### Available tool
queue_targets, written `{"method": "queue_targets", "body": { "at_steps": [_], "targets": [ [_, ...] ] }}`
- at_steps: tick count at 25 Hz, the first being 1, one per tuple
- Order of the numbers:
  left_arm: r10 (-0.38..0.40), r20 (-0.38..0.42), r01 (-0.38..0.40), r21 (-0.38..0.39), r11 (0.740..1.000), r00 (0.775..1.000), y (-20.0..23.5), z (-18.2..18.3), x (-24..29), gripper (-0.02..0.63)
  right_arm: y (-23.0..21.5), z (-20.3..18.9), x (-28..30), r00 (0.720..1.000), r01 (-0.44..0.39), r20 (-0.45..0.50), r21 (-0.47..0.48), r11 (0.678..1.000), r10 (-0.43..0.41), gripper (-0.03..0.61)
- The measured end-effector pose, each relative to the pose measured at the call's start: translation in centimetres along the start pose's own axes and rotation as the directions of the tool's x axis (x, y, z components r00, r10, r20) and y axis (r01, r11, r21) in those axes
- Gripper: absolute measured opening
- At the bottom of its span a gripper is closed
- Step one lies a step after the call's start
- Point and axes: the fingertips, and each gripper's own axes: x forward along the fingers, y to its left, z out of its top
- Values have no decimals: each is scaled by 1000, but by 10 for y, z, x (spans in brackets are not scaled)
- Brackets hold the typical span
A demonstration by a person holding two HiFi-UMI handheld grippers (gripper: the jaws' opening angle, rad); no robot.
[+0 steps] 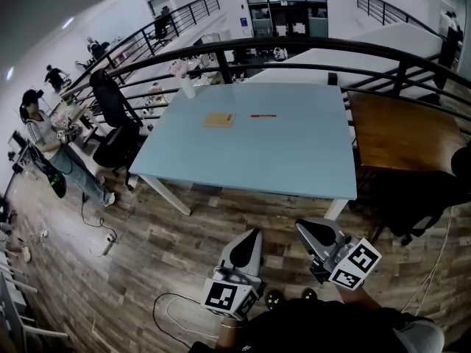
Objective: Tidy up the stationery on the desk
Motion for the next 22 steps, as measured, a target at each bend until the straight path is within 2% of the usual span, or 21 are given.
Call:
{"method": "queue_targets", "body": {
  "at_steps": [8, 15, 22],
  "targets": [
    [36, 17, -36, 1, 999, 999, 32, 5, -27, -3, 22, -13, 31, 999, -26, -23, -8, 1000, 26, 9],
    [87, -3, -87, -12, 996, 996, 68, 0, -52, -2, 40, -26, 61, 998, -55, -25, 0, 998, 55, 9],
    [87, 29, -87, -3, 996, 996, 89, 7, -63, -3, 48, -40, 80, 998, -53, -29, 7, 999, 53, 9]
  ]
}}
